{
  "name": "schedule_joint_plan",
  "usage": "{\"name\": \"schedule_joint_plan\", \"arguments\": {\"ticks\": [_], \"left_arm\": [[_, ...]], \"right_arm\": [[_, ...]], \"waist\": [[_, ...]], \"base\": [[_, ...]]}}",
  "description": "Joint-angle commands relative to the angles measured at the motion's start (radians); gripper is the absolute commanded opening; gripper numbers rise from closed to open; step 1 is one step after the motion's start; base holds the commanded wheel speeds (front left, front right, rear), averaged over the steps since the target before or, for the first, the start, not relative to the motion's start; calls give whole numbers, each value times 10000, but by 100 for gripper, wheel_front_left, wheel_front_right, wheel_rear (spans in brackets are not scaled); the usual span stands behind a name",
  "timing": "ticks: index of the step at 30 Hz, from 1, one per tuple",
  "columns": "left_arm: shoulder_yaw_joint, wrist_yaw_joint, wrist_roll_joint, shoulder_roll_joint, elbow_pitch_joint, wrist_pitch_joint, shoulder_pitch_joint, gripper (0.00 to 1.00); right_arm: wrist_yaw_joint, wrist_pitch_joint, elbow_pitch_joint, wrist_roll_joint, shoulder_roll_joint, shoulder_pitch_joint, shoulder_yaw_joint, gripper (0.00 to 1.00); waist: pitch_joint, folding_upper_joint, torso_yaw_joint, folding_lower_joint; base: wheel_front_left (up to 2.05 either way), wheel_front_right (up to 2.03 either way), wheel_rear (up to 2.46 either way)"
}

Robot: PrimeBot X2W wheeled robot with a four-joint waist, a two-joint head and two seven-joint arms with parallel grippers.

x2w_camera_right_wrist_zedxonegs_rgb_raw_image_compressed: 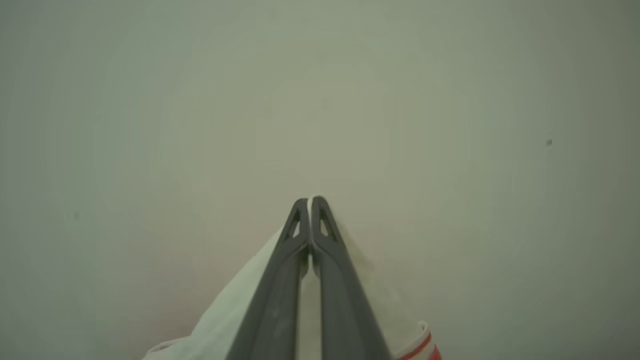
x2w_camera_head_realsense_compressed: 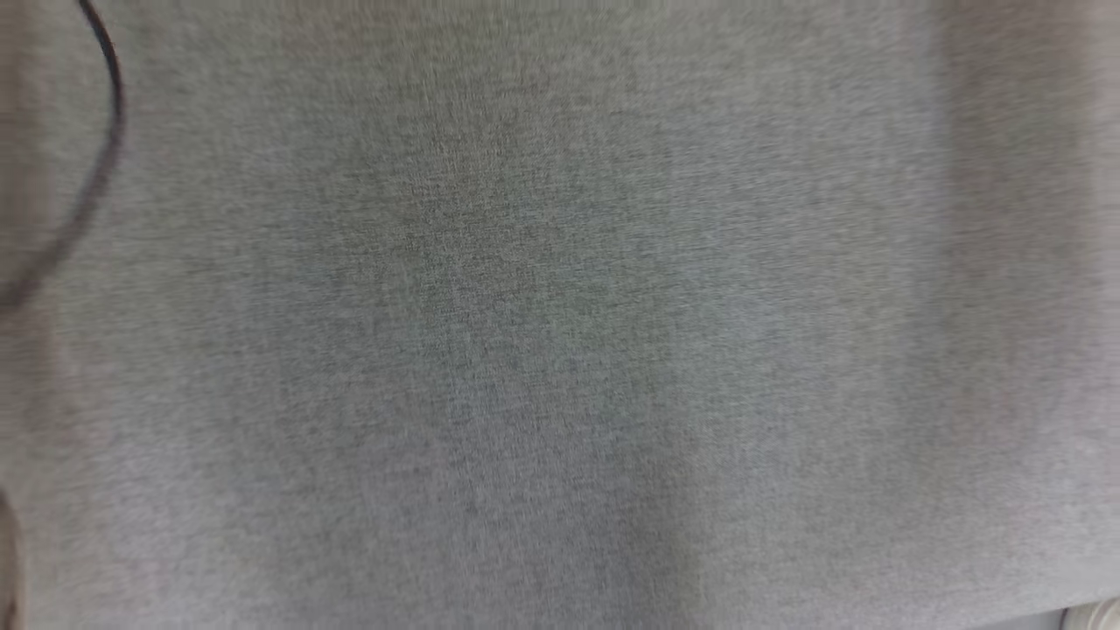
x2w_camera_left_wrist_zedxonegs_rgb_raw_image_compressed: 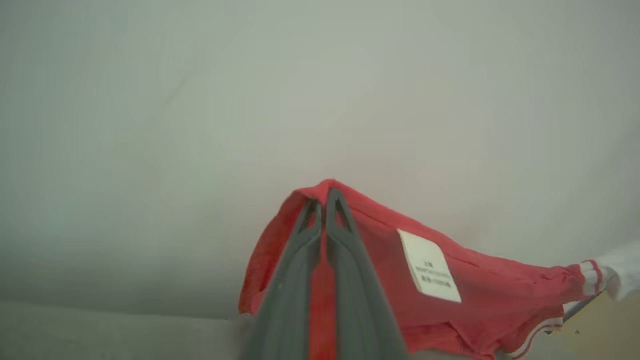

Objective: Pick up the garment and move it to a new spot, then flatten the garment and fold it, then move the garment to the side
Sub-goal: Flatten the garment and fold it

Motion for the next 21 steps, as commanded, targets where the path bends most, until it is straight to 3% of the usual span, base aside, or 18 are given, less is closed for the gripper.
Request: {"name": "schedule_joint_plan", "arguments": {"ticks": [1, 8, 12, 21], "left_arm": [[-101, -70, -173, 151, -146, 184, 622, 0], [-601, -62, -1077, 355, -798, 1084, 3504, 0], [-880, 4, -1209, 408, -1175, 1347, 5186, 0], [-565, 281, -2396, -577, -2057, 486, 8921, 0]], "right_arm": [[-23, 545, -265, 368, -128, 794, 220, 0], [-23, 2949, -1749, 1300, -422, 3927, 142, 0], [-23, 4188, -2511, 1087, -627, 5645, 31, 0], [-23, 6317, -3905, 53, -213, 9423, -1040, 0]], "waist": [[-759, 0, 88, 1], [-2650, 0, 196, 1], [-3637, 0, 240, 1], [-5531, 0, 444, 1]], "base": [[0, 0, 0], [0, 0, 0], [0, 0, 0], [0, 0, 0]]}}
